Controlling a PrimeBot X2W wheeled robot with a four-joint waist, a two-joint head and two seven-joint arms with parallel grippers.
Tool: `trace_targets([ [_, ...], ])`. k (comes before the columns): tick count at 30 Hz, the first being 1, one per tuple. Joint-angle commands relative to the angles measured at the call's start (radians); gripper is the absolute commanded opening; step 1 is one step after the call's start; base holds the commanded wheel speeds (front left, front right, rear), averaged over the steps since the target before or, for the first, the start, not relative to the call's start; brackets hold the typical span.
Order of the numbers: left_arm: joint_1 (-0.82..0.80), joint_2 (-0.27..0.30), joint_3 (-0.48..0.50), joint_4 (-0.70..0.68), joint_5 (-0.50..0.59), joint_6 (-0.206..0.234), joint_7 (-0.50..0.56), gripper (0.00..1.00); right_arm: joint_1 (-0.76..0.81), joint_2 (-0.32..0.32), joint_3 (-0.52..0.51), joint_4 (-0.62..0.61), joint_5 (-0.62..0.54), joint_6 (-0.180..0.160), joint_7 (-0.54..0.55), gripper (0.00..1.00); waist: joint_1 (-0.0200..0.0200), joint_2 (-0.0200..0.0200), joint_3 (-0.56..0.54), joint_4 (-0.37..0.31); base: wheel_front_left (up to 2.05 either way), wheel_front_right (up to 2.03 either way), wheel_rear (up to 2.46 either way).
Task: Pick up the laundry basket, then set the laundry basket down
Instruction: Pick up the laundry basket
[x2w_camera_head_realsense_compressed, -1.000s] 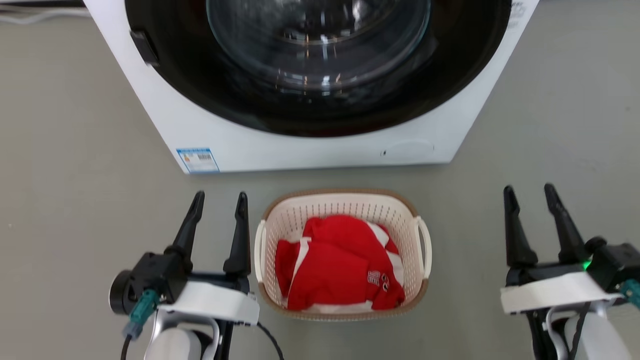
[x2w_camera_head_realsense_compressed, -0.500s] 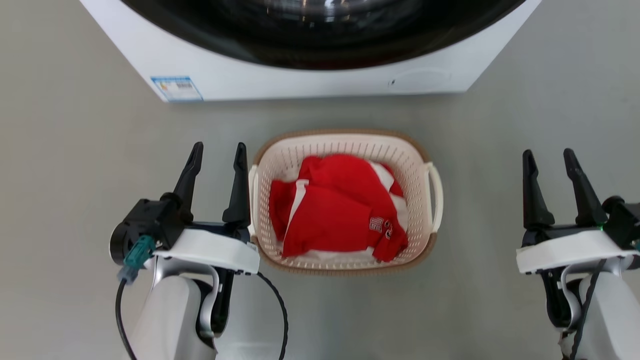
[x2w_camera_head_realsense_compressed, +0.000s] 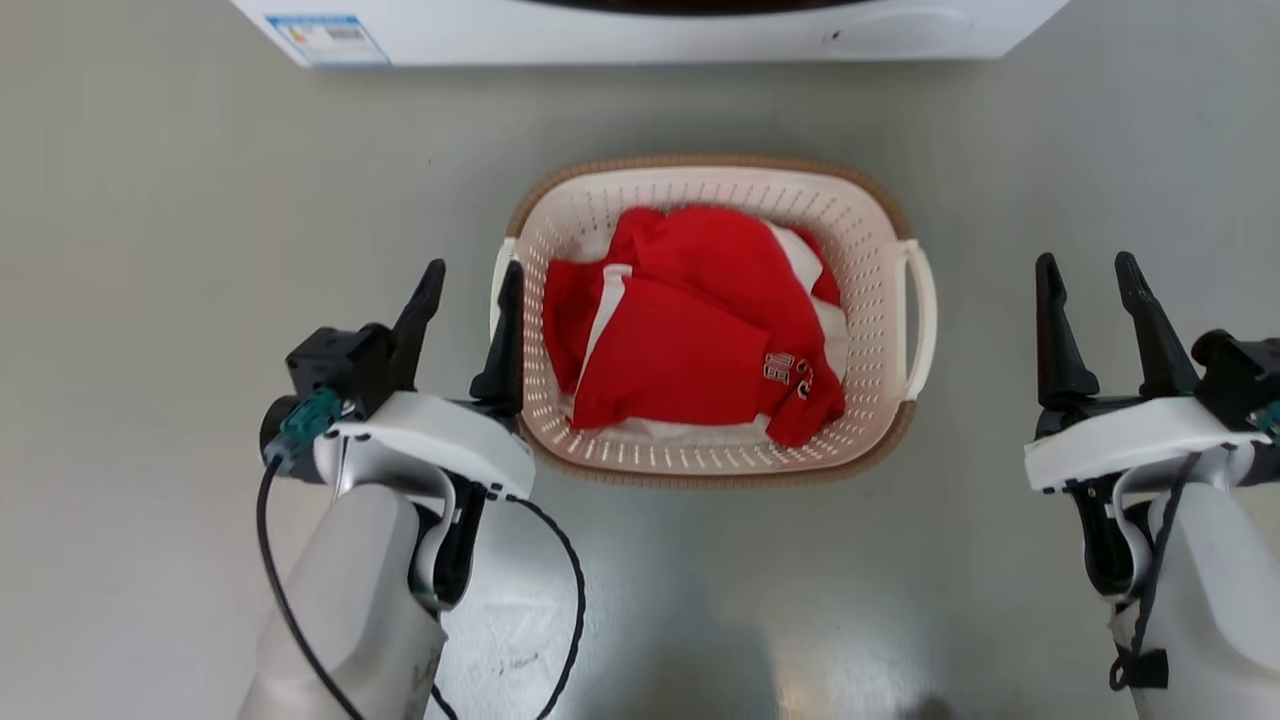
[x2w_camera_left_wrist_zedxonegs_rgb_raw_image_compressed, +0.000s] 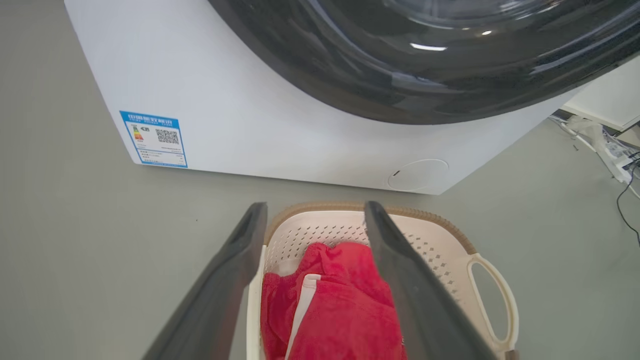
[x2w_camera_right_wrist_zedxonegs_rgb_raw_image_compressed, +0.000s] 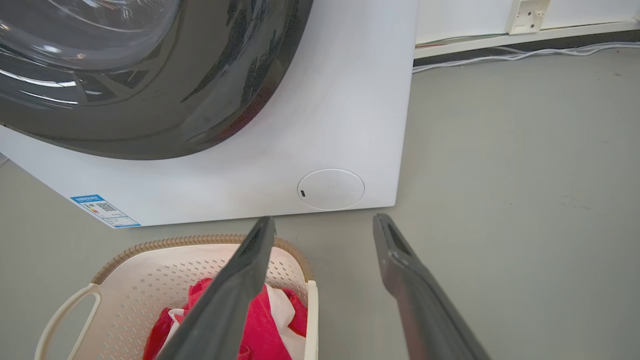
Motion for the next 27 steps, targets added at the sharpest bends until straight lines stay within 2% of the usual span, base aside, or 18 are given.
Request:
trace_targets([
  [1, -0.016, 0.013, 0.022, -0.011, -0.011, -0.005, -0.005, 1.00, 0.004, -0.006, 0.025, -0.011, 0.006, 0.007, -0.009, 1.00, 0.0000, 0.0000, 0.022, 0.005, 0.00, 0.00, 0.00],
  [17, -0.264, 0.013, -0.036, 0.310, -0.096, -0.033, -0.005, 1.00, -0.148, -0.018, 0.104, 0.158, 0.033, 0.007, -0.009, 1.00, 0.0000, 0.0000, 0.235, 0.007, 0.00, 0.00, 0.00],
  [27, -0.357, 0.013, -0.091, 0.458, -0.131, -0.041, -0.005, 1.00, -0.235, -0.021, 0.216, 0.292, 0.046, 0.007, -0.009, 1.00, 0.0000, 0.0000, 0.288, 0.015, 0.00, 0.00, 0.00],
])
